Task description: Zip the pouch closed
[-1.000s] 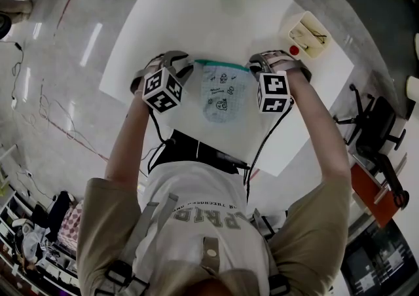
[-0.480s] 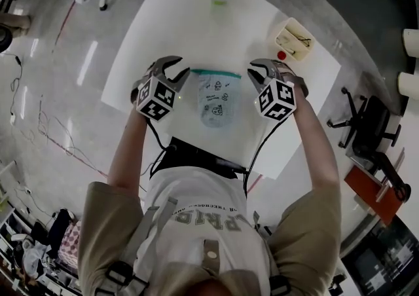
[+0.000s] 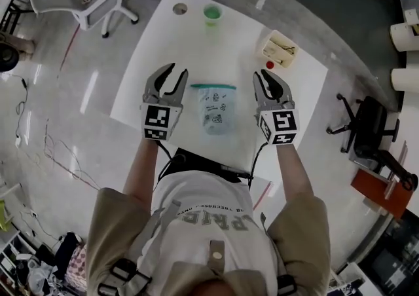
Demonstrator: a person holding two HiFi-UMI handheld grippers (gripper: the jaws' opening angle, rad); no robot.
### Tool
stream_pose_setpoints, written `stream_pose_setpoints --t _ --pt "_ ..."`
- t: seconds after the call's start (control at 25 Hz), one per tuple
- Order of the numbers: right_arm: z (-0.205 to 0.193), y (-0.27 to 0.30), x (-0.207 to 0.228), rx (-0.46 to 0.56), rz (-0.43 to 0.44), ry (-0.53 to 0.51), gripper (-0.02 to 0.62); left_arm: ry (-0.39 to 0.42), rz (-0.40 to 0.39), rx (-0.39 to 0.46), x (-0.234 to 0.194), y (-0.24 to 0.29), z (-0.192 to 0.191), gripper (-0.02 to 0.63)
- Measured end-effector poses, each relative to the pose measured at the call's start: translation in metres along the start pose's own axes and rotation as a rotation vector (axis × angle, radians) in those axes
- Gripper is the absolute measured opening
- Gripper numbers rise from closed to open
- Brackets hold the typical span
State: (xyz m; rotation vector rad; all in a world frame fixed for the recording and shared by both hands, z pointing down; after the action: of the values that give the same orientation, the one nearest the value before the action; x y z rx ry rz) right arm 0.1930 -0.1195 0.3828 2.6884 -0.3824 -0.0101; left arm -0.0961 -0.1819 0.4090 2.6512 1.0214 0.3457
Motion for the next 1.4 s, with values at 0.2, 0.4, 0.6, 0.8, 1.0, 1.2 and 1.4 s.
stream_pose_setpoints --t 0.2,0.4,0.6,0.8,1.0,1.2,1.4 --pt "0.013 -0.048 -0.029 0.227 -0.171 0.146 0.075 -0.013 0.129 0.135 0.007 -0.034 0.035 0.144" --pt "0.025 -0.089 -0.061 0.385 -0.295 0.110 0.077 -0.058 0.177 0.209 0.019 -0.069 0.059 0.144" --pt "0.037 -0.112 -0.081 0.477 -0.342 0.068 0.077 -0.007 0.223 0.322 0.028 -0.093 0.081 0.144" --pt "0.048 -0.129 -0.088 0.535 -0.364 0.007 0.075 0.049 0.258 0.383 0.032 -0.106 0.094 0.123" --pt "0.052 -0.140 -0.090 0.564 -0.385 -0.018 0.060 0.090 0.283 0.423 0.036 -0.115 0.100 0.095" --pt "0.051 -0.144 -0.094 0.563 -0.395 -0.045 0.008 0.106 0.309 0.450 0.038 -0.124 0.098 0.060" --pt "0.050 -0.147 -0.096 0.565 -0.394 -0.049 0.002 0.106 0.318 0.464 0.039 -0.129 0.095 0.022"
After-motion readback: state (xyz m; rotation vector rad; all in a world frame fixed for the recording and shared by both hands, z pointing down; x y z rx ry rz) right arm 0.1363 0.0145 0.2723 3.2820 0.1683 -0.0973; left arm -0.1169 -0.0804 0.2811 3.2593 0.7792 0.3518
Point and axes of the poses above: the fingertips, and each gripper's own axes: y forward along the fingers, x to its right, z out of its top, the point moved 9 cm from there along -y, backward along the fingers, and after that the axes turned 7 degrees about y, right-handed, at the moved point
